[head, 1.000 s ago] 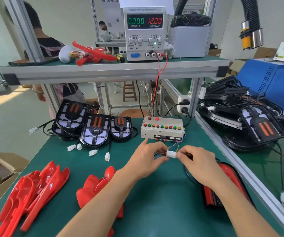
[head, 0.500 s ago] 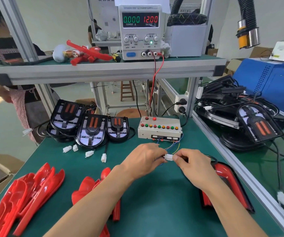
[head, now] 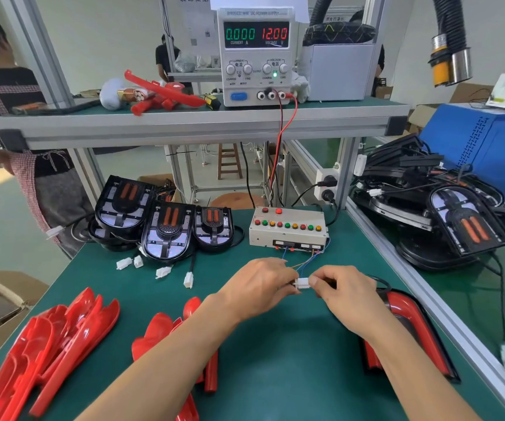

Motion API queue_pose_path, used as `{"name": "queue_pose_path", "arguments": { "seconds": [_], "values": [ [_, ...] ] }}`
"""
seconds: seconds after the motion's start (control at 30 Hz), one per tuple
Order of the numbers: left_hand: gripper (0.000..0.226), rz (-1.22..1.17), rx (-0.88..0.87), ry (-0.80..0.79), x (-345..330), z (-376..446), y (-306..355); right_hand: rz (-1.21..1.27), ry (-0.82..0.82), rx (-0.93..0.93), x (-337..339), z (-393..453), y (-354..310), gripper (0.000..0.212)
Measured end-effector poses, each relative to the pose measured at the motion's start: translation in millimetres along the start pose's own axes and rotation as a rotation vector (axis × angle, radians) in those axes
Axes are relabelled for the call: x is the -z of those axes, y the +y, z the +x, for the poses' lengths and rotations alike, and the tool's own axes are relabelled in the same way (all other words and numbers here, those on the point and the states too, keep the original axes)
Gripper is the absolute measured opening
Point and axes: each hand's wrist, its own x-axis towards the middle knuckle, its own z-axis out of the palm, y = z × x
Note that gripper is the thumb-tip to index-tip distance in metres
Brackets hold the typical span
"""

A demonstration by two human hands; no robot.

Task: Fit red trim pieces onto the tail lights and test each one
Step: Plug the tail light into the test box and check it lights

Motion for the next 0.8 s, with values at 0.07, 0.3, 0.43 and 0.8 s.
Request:
{"name": "queue_pose_path", "arguments": {
  "seconds": [0.07, 0.3, 0.43, 0.8],
  "values": [
    [0.019, -0.007, -0.005, -0.012, -0.5, -1.9, -2.3, 0.009, 0.0, -0.017, -2.3, -0.3, 0.8, 0.033],
    [0.019, 0.045, 0.081, -0.142, -1.0, -5.8, -21.0, -0.355, 0.242, 0.047, -42.3, -25.9, -2.7, 0.027],
    [0.021, 0.095, 0.129, -0.209, -3.2, -9.0, -27.0, -0.388, 0.409, 0.141, -75.1, -46.1, 5.9, 0.043],
    [0.039, -0.06, 0.401, -0.08, -2.9, 10.1, -37.7, -0.373, 0.515, 0.142, -101.5, -41.2, 18.1, 0.047]
  ]
}}
